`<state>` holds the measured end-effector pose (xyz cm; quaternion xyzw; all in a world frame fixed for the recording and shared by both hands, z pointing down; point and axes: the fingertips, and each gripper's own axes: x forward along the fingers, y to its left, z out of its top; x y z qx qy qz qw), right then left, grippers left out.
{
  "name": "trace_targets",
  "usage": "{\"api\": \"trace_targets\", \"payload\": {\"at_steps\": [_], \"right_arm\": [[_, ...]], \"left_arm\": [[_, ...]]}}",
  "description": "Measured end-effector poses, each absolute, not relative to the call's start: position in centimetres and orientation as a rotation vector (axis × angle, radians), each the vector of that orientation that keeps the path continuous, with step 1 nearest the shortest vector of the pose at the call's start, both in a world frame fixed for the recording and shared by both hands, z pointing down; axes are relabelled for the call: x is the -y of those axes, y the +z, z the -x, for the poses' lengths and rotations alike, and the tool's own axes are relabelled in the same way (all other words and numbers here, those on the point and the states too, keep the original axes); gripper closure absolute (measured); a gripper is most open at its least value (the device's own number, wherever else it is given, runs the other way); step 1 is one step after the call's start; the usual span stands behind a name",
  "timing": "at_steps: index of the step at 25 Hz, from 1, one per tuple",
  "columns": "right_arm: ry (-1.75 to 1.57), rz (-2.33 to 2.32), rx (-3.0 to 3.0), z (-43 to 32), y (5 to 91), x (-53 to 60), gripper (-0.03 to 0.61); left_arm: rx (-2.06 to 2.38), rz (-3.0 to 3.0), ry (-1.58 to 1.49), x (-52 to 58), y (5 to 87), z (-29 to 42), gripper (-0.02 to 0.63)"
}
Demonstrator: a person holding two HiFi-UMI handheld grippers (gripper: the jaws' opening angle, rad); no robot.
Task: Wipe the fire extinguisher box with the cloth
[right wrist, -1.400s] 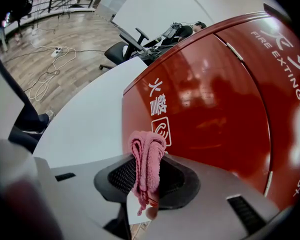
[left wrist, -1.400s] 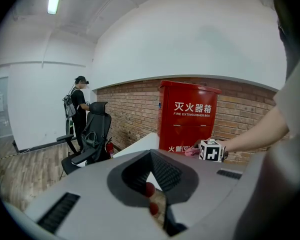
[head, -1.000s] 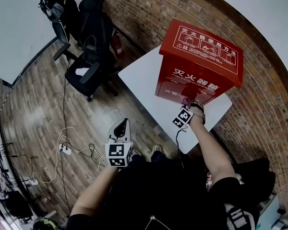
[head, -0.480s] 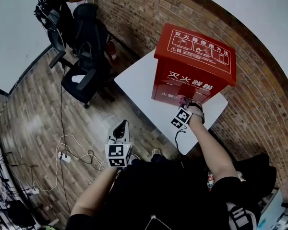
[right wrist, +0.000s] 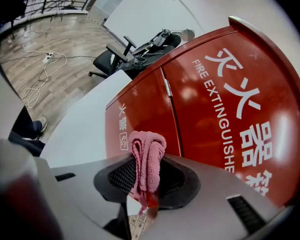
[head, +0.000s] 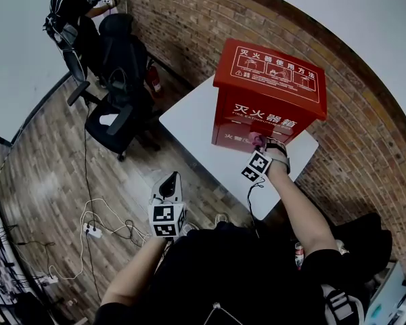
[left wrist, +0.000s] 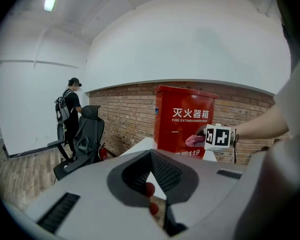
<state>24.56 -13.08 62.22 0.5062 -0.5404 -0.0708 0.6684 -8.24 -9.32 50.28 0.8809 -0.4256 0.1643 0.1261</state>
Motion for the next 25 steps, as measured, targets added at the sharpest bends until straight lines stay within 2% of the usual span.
{"api": "trace_targets", "payload": {"at_steps": [25], "right_arm": [[-0.220,-1.214,1.186,-24.3,55.0,13.7,0.470]], "left_arm": [[1.214,-2.584,0.443,9.2,50.0,7.9,0.586]]}}
